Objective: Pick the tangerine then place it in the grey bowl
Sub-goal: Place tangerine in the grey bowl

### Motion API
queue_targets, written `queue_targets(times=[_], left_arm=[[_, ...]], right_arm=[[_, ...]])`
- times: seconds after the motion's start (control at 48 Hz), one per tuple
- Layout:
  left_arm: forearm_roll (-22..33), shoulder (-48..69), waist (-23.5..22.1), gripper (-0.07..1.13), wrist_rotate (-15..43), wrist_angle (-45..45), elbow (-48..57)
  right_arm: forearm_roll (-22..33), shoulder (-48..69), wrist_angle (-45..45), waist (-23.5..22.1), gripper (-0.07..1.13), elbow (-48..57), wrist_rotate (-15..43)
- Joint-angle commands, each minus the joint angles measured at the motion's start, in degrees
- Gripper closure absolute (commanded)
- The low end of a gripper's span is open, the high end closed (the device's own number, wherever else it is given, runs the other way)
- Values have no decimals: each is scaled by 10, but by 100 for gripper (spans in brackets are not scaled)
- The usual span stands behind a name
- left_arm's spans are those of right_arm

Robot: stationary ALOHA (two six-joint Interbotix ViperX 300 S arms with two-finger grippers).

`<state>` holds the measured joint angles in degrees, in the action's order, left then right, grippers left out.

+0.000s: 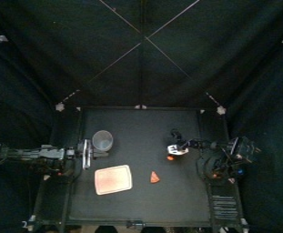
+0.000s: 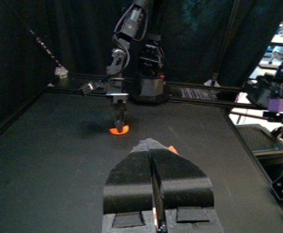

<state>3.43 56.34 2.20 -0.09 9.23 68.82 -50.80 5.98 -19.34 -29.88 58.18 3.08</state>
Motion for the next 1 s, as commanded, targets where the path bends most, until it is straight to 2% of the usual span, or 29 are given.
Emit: queue_targets(times=[0.021,0.25,0.521,0.792,1.0], left_arm=[[2,4,-2,101,1,3,-8],[2,5,-2,101,0,4,-3],[1,5,-2,101,1,6,-2],[2,5,-1,101,2,16,-2],[0,4,0,101,2,18,-1]], right_arm=[[2,-2,3,6,49,-3,-1],[2,26,-3,34,49,-47,-2],[29,43,0,81,49,-193,-8],[78,-52,67,94,49,-340,-14],[97,-157,69,107,49,-452,-11]])
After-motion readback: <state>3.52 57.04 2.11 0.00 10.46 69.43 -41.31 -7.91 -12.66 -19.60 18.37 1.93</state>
